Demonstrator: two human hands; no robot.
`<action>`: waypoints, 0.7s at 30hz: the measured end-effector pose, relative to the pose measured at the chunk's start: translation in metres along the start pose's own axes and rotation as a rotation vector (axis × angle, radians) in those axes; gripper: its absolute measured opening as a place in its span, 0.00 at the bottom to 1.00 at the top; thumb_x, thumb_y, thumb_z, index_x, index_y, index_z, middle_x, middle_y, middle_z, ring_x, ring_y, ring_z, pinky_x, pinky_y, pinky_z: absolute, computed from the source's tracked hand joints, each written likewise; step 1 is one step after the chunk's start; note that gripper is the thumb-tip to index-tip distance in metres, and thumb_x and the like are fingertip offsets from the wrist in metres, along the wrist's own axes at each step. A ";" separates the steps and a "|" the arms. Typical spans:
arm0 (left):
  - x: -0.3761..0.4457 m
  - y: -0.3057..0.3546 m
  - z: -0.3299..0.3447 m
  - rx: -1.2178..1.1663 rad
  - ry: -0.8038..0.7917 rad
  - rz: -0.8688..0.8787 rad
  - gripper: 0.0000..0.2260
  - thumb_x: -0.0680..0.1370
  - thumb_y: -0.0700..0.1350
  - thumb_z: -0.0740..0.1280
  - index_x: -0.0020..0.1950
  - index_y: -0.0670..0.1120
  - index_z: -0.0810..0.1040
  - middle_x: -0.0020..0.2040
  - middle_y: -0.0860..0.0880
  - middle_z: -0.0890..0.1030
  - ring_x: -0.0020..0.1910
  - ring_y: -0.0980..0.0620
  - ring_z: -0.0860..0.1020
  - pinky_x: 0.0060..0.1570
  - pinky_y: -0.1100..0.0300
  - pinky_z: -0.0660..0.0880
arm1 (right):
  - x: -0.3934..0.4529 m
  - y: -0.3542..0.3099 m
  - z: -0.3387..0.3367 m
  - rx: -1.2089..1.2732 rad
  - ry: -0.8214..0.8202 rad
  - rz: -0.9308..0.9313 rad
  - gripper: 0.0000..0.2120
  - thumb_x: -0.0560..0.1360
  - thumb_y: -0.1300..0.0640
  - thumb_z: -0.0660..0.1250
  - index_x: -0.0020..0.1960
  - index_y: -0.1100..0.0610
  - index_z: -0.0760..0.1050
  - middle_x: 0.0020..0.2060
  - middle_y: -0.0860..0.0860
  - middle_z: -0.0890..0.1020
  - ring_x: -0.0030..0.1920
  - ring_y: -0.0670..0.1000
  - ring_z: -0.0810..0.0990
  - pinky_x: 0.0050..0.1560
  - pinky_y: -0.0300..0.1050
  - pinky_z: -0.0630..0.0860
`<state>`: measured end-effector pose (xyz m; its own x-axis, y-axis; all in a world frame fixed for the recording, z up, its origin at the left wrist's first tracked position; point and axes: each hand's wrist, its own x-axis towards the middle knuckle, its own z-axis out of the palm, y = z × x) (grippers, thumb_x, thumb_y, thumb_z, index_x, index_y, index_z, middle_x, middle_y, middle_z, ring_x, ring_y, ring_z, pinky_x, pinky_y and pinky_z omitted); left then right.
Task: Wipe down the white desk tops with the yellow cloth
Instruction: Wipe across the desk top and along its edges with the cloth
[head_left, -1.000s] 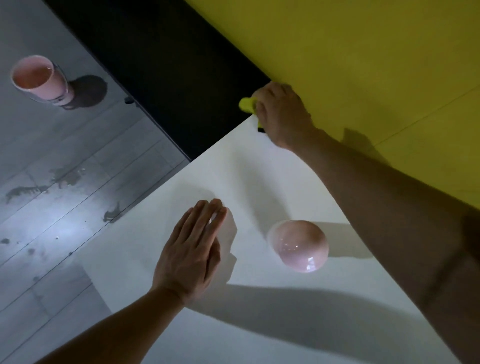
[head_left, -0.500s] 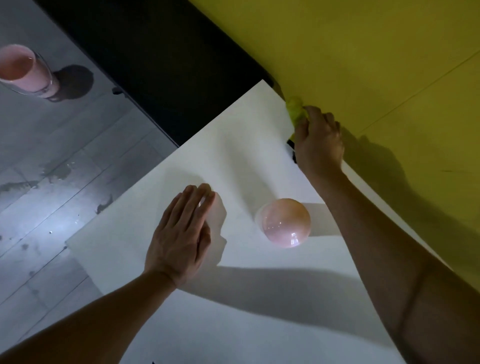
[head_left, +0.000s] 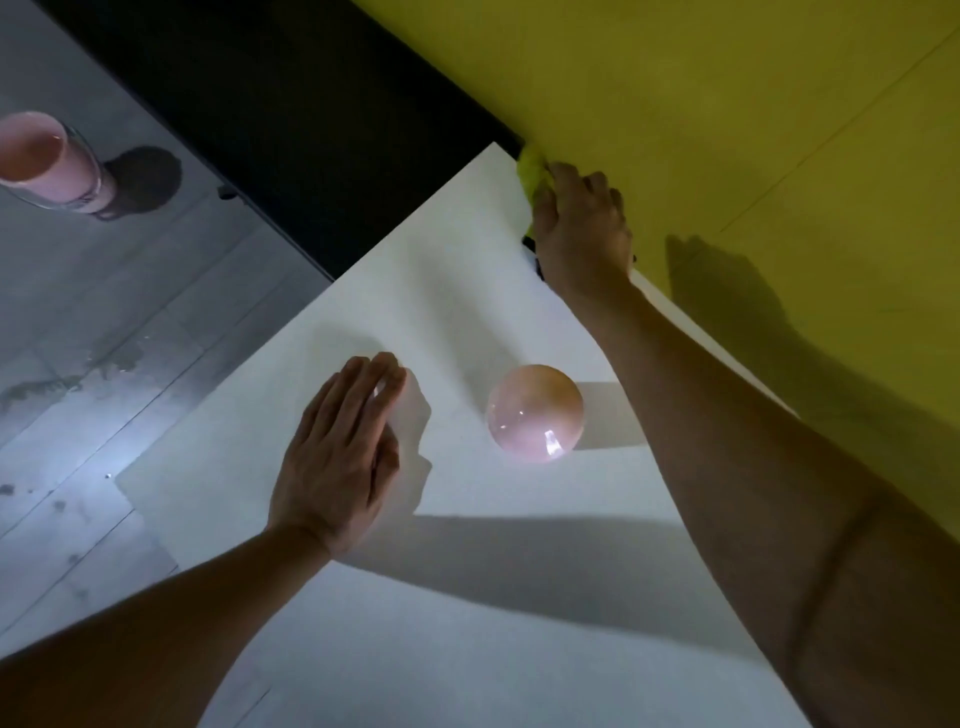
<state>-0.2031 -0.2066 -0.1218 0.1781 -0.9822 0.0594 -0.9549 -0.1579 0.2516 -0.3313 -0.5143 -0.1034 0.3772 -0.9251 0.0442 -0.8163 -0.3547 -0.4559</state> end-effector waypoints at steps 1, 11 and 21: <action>0.000 0.001 0.000 0.000 0.005 0.001 0.26 0.86 0.47 0.52 0.83 0.42 0.61 0.84 0.42 0.61 0.83 0.43 0.58 0.81 0.46 0.58 | -0.015 0.014 -0.007 0.012 0.032 0.013 0.21 0.84 0.48 0.56 0.74 0.52 0.71 0.63 0.60 0.76 0.60 0.63 0.74 0.56 0.56 0.72; 0.003 0.005 -0.002 0.001 0.020 0.026 0.27 0.87 0.51 0.47 0.83 0.40 0.62 0.83 0.40 0.63 0.83 0.39 0.60 0.80 0.41 0.61 | -0.075 0.061 -0.047 -0.143 0.045 0.193 0.19 0.84 0.48 0.55 0.73 0.53 0.71 0.66 0.60 0.75 0.65 0.63 0.72 0.60 0.58 0.70; -0.003 0.000 -0.001 0.012 0.039 0.037 0.26 0.85 0.46 0.52 0.83 0.41 0.62 0.82 0.40 0.63 0.82 0.39 0.61 0.81 0.43 0.60 | -0.081 0.045 -0.041 -0.141 0.048 0.189 0.19 0.84 0.49 0.54 0.72 0.52 0.70 0.65 0.58 0.74 0.66 0.61 0.71 0.64 0.58 0.67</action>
<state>-0.2031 -0.2034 -0.1213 0.1517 -0.9828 0.1056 -0.9638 -0.1233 0.2365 -0.4165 -0.4606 -0.0915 0.1931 -0.9811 0.0133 -0.9249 -0.1866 -0.3311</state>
